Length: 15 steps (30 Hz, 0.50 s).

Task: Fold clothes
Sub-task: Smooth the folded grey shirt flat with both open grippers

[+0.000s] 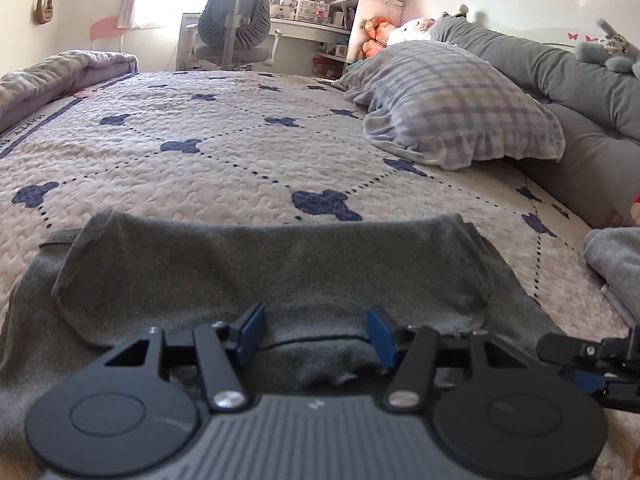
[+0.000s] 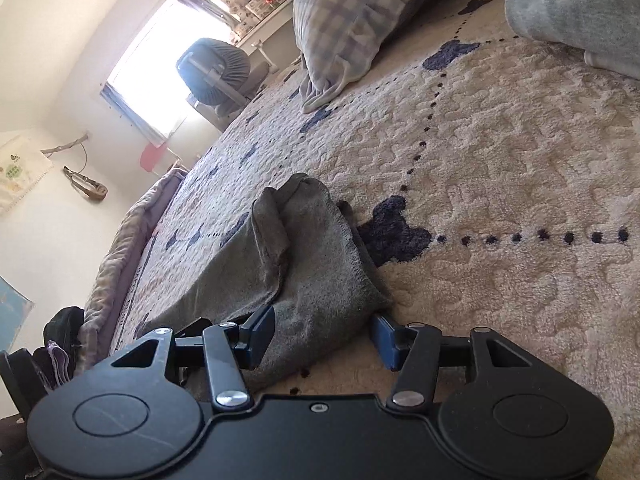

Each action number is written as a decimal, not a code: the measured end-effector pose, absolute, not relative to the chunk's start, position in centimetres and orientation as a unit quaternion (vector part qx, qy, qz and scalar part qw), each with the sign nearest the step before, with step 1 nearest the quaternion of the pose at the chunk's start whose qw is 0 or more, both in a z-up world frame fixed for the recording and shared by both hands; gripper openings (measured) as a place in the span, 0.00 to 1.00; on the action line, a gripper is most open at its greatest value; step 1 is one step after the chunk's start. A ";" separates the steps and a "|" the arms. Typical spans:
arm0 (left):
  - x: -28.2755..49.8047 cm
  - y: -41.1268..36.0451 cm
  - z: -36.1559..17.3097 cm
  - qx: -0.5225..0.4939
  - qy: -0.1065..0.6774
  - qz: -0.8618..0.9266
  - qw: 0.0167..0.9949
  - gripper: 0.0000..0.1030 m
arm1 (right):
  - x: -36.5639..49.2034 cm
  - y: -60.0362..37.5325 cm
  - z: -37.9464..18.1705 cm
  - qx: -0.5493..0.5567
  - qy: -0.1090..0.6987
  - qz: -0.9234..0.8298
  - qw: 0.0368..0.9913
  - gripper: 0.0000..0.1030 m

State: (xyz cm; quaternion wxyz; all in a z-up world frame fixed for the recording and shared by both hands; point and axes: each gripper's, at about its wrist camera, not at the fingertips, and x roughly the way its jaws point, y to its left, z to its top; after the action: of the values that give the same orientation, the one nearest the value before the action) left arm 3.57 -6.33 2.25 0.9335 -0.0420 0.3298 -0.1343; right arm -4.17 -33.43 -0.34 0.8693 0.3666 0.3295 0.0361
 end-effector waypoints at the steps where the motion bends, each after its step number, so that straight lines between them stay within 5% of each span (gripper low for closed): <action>1: 3.5 -6.5 2.3 -0.038 0.331 -0.133 0.933 0.56 | -4.0 -33.3 -0.4 0.364 0.327 0.033 0.871 0.51; 15: 2.5 -8.7 1.9 0.018 0.332 -0.096 0.938 0.57 | -4.0 -33.3 -0.6 0.367 0.312 0.026 0.876 0.49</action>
State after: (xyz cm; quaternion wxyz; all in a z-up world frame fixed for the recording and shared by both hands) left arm 2.50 -8.67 1.89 0.9382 0.0176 0.3321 -0.0956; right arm -4.03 -33.27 -0.59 0.8761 0.3668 0.3118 0.0258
